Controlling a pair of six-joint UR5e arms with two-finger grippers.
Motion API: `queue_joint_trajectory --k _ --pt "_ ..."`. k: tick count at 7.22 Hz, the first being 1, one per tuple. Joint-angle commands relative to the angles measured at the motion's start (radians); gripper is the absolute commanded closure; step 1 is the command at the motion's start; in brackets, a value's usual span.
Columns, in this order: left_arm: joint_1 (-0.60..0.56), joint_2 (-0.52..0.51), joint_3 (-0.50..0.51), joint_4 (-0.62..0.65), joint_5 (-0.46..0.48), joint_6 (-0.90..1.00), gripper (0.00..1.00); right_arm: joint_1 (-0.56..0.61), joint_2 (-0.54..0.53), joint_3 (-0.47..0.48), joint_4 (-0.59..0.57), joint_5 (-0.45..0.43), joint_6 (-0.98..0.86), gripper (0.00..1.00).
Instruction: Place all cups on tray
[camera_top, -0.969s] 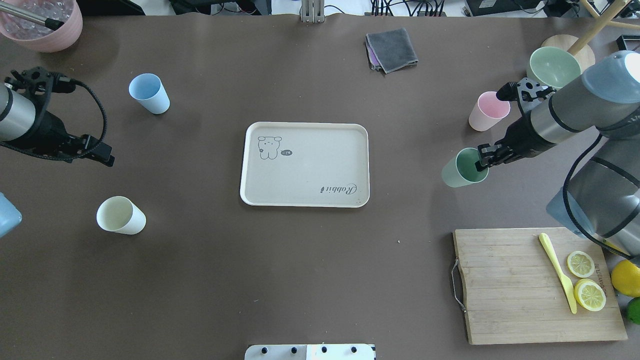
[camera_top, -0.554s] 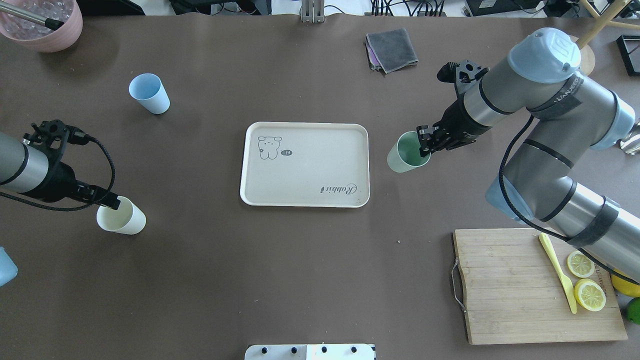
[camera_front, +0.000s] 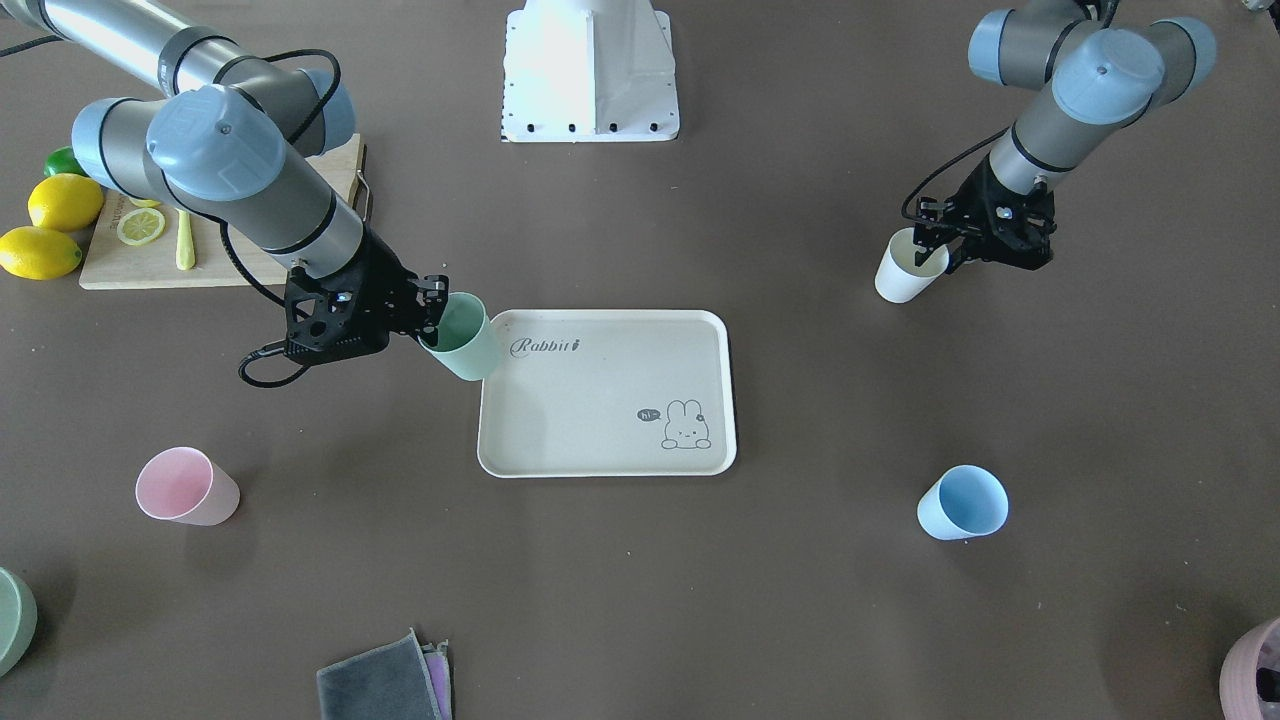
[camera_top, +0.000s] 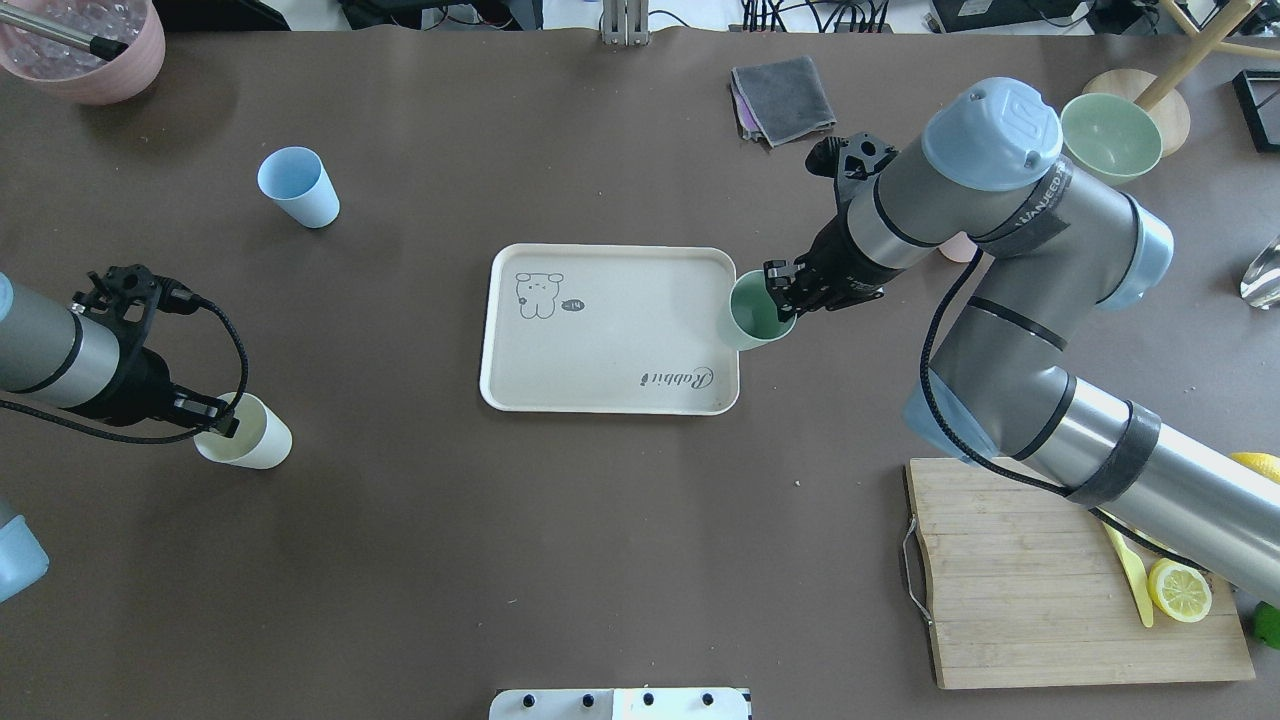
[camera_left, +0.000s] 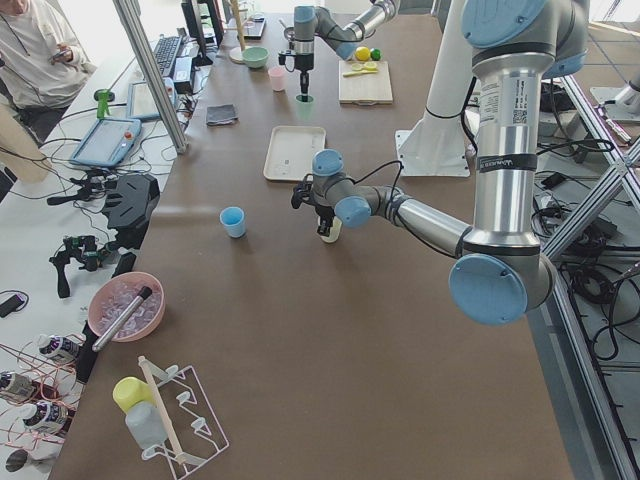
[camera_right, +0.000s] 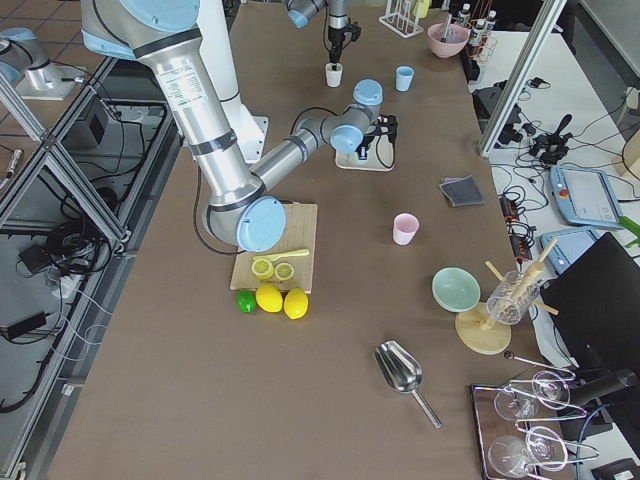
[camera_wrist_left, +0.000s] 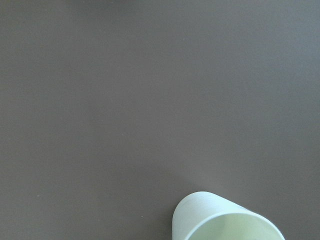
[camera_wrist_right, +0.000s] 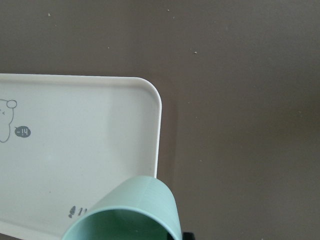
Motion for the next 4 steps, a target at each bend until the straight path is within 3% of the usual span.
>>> queue_joint_trajectory --k 1,3,4 --pt "0.001 -0.087 0.007 0.01 -0.006 -0.057 1.0 -0.068 0.03 -0.031 0.006 -0.064 0.058 1.0" --pt "0.003 -0.263 0.02 0.132 -0.001 -0.17 1.0 -0.099 0.029 -0.034 0.007 -0.067 0.063 1.0" --pt "0.003 -0.375 0.078 0.191 0.0 -0.187 1.0 -0.1 0.03 -0.034 0.004 -0.067 0.064 0.54"
